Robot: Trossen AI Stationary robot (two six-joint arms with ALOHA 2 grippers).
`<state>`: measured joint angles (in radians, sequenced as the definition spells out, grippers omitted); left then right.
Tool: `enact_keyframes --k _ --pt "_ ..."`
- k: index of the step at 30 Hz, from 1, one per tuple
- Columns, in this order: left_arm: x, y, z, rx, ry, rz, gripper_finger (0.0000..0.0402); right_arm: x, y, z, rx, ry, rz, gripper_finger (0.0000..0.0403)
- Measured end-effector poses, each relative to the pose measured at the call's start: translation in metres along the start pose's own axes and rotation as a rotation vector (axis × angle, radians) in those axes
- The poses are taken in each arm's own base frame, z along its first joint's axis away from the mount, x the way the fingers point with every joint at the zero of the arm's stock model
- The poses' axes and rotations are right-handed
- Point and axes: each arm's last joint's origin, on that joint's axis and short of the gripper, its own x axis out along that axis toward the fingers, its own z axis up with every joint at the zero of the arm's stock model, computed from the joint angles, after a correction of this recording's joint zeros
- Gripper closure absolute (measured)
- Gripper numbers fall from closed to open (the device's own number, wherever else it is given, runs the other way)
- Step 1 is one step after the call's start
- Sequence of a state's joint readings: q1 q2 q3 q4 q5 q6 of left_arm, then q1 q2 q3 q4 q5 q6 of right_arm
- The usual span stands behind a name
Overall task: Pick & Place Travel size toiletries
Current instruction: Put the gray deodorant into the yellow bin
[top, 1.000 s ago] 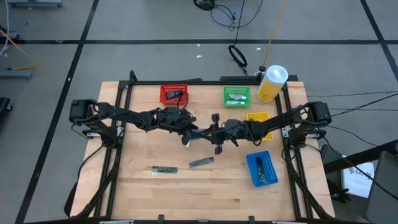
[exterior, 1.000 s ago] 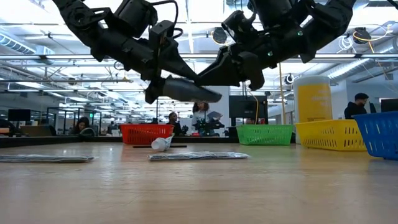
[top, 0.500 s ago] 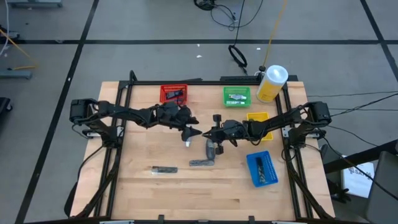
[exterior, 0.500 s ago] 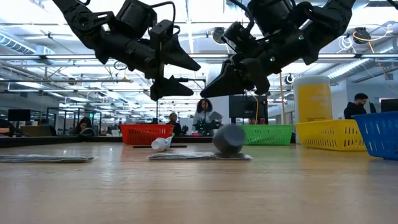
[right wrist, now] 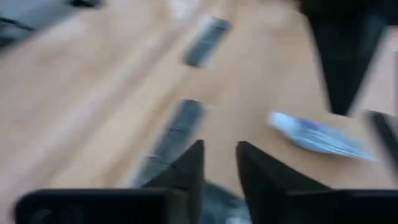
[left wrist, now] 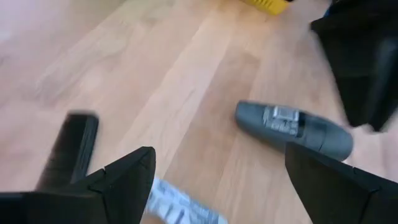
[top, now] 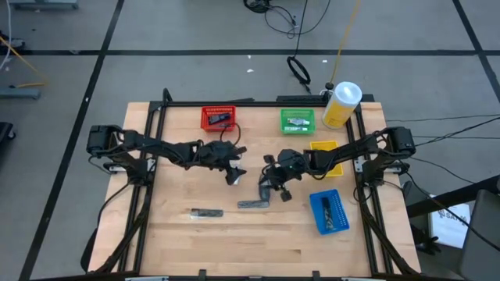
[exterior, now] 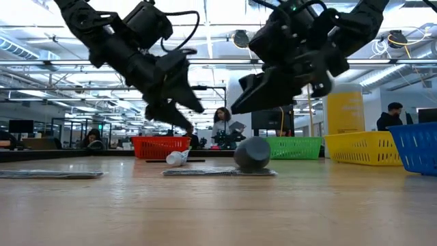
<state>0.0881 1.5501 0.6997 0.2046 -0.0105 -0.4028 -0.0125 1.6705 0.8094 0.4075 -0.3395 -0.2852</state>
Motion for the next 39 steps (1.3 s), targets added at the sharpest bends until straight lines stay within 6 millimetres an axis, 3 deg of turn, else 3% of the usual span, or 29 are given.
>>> enact_keyframes --k 4,9,13,22,28,39 --pt "0.0 -0.002 -0.015 -0.051 0.005 0.033 0.005 0.001 0.0 -0.004 -0.007 -0.029 0.145 0.0229" --pt "-0.001 -0.006 -0.031 -0.116 0.023 0.054 0.005 0.0 -0.001 -0.003 -0.137 -0.054 0.159 0.0121" --pt "-0.001 -0.013 -0.034 -0.119 0.024 0.032 0.005 0.001 -0.001 -0.005 -0.225 -0.052 0.163 0.0072" --pt "-0.002 -0.022 -0.031 -0.121 -0.03 -0.021 0.005 0.026 -0.001 -0.038 -0.267 0.02 0.201 0.0073" --pt "-0.002 -0.023 -0.029 -0.134 -0.046 -0.031 0.005 0.039 -0.002 -0.05 -0.285 -0.01 0.187 0.0075" --pt "-0.002 -0.023 -0.029 -0.141 -0.053 -0.036 0.005 0.045 -0.007 -0.064 -0.204 0.026 0.189 0.0077"
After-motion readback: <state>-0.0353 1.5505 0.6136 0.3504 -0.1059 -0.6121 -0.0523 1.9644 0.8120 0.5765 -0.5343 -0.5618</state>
